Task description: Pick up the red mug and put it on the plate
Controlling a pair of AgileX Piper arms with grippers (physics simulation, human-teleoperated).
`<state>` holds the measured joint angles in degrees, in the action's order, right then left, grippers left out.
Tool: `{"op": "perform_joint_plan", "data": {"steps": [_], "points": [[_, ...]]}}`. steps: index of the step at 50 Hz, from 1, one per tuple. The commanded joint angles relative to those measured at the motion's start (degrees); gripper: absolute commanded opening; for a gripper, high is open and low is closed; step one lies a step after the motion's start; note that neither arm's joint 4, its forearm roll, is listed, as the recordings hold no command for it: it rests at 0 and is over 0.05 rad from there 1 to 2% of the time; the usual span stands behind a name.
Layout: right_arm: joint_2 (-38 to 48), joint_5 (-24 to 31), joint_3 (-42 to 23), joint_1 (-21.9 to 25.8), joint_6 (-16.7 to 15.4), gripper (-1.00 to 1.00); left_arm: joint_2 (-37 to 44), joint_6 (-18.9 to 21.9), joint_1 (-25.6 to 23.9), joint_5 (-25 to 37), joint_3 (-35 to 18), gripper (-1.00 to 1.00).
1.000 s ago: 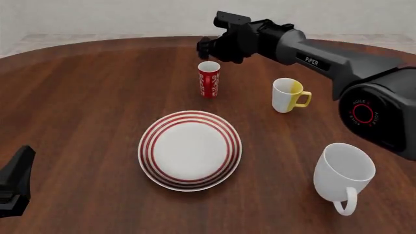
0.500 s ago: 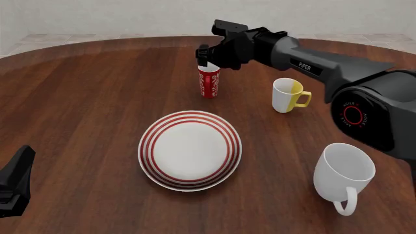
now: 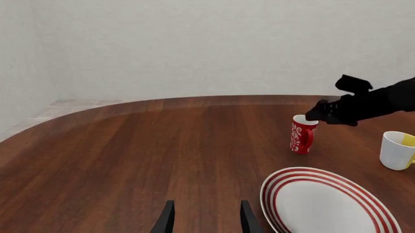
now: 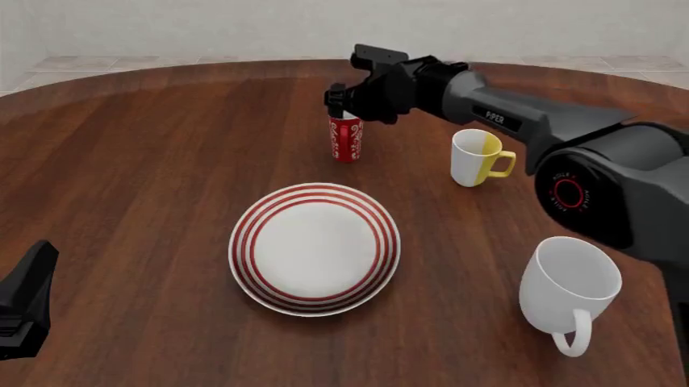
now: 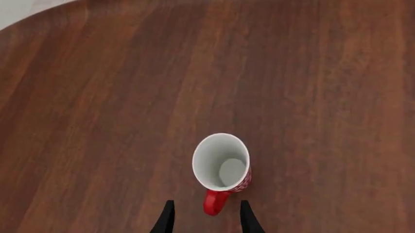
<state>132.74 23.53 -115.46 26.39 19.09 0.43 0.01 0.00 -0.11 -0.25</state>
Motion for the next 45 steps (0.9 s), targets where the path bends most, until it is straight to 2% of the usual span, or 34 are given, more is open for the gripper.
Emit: {"op": "perform_joint_plan", "data": {"steps": [1,45], "points": [[1.1,0.1,-0.5,0.1,0.5,1.0,0.0,0.0,0.0,0.0,0.0,1.0],[4.7,-0.3,-1.4,-1.1,0.7,1.0,0.0,0.0,0.0,0.0,0.0,1.0]]}}
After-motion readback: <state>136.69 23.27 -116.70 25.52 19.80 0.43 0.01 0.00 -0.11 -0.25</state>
